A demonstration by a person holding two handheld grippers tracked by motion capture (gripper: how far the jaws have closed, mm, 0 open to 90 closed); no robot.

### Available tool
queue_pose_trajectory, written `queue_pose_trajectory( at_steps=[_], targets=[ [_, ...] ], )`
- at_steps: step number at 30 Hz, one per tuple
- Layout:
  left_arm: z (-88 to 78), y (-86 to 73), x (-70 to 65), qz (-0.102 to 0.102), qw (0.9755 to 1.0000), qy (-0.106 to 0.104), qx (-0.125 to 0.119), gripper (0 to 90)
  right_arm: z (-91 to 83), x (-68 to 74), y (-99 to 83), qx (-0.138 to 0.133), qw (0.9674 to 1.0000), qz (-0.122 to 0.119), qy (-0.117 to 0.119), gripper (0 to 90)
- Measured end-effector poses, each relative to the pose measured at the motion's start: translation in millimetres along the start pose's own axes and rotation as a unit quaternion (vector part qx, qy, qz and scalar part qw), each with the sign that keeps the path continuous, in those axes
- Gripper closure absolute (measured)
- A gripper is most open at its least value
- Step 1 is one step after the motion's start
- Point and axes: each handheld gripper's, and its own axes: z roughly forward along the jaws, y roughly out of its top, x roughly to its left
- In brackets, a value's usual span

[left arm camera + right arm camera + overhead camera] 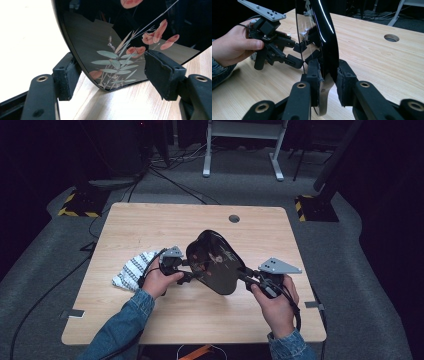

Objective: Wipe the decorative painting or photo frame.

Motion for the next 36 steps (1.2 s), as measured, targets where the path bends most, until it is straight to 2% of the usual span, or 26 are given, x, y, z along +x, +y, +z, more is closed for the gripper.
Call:
queue_pose_trajectory(
  at_steps=[7,13,17,18,26,32,36],
  targets=[
    [-8.6,2.4,-0.4,-0.007,0.9998,0.015,-0.007,33.7,3.4,-4.2,2.3,-0.002,1.0,-0.003,0.003,74.8],
    [-23.5,5.9,-0.3,-0.01,0.9986,0.045,-0.025,37.9,11.1,-11.4,9.3,-0.004,0.9999,-0.009,0.008,72.8],
    [-28.4,6.2,-0.5,-0.015,0.9979,0.053,-0.034,38.9,16.6,-15.5,17.3,-0.007,0.9999,-0.013,0.005,71.7],
    [-31.6,5.7,-0.3,-0.022,0.9973,0.058,-0.039,40.1,20.9,-17.2,23.3,-0.009,0.9997,-0.022,0.002,70.9],
    [-41.9,4.6,2.6,-0.033,0.9945,0.084,-0.053,42.4,35.1,-19.3,37.7,-0.014,0.9988,-0.046,0.006,69.1],
    [-40.3,2.8,2.9,-0.038,0.993,0.1,-0.049,43.8,46.5,-26.7,48.6,-0.009,0.9978,-0.065,0.008,67.7],
    [-38.8,0.3,5.9,-0.052,0.9918,0.104,-0.052,45.9,53.8,-34.4,52.4,-0.003,0.9959,-0.087,0.022,67.5]
  ],
)
